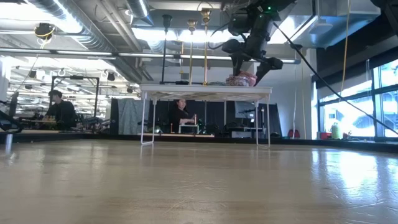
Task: Pick & Place candle stick holders
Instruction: Put the pink patterned scented candle on the shelf
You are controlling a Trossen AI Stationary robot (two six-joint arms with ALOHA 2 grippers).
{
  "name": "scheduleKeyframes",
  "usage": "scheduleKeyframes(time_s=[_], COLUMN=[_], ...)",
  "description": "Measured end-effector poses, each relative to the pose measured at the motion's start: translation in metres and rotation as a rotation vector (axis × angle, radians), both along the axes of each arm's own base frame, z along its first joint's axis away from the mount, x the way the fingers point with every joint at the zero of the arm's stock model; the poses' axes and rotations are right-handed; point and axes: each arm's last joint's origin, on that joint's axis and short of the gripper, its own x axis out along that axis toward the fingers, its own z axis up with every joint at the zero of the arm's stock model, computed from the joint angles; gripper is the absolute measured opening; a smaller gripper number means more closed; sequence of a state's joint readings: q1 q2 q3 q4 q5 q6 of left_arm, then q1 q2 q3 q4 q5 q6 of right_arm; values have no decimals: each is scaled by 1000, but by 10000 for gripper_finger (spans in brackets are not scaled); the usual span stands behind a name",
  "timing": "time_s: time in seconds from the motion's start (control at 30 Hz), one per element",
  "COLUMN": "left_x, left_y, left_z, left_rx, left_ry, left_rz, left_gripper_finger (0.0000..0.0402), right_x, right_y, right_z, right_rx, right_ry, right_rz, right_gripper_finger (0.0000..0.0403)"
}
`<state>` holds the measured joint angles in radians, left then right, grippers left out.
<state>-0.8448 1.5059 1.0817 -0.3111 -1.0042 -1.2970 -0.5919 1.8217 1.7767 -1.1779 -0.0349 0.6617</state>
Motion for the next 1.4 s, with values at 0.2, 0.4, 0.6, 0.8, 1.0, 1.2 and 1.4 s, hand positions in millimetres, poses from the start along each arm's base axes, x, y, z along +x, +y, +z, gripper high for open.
scheduleKeyframes(time_s=[0.2,0.4,0.6,0.8,1.0,1.2,1.4], left_x=[0,-1,-1,-1,-1,-1,-1], left_y=[0,-1,-1,-1,-1,-1,-1], left_z=[0,0,0,0,0,0,0], left_rx=[-2,-2,-1,-1,-1,-1,0], left_ry=[-1,-2,-3,-3,-3,-4,-3], left_rz=[0,-4,-1,-1,-1,0,-1], left_gripper_finger=[113,113,113,113,113,113,113], right_x=[-1,-1,-1,0,3,4,4], right_y=[1,1,1,0,-1,-1,-1], right_z=[0,-1,-1,0,1,2,2], right_rx=[8,15,16,6,10,2,-1], right_ry=[7,13,12,-2,-48,-57,-59], right_rz=[1,2,1,8,32,37,41], right_gripper_finger=[320,319,319,319,328,330,330])
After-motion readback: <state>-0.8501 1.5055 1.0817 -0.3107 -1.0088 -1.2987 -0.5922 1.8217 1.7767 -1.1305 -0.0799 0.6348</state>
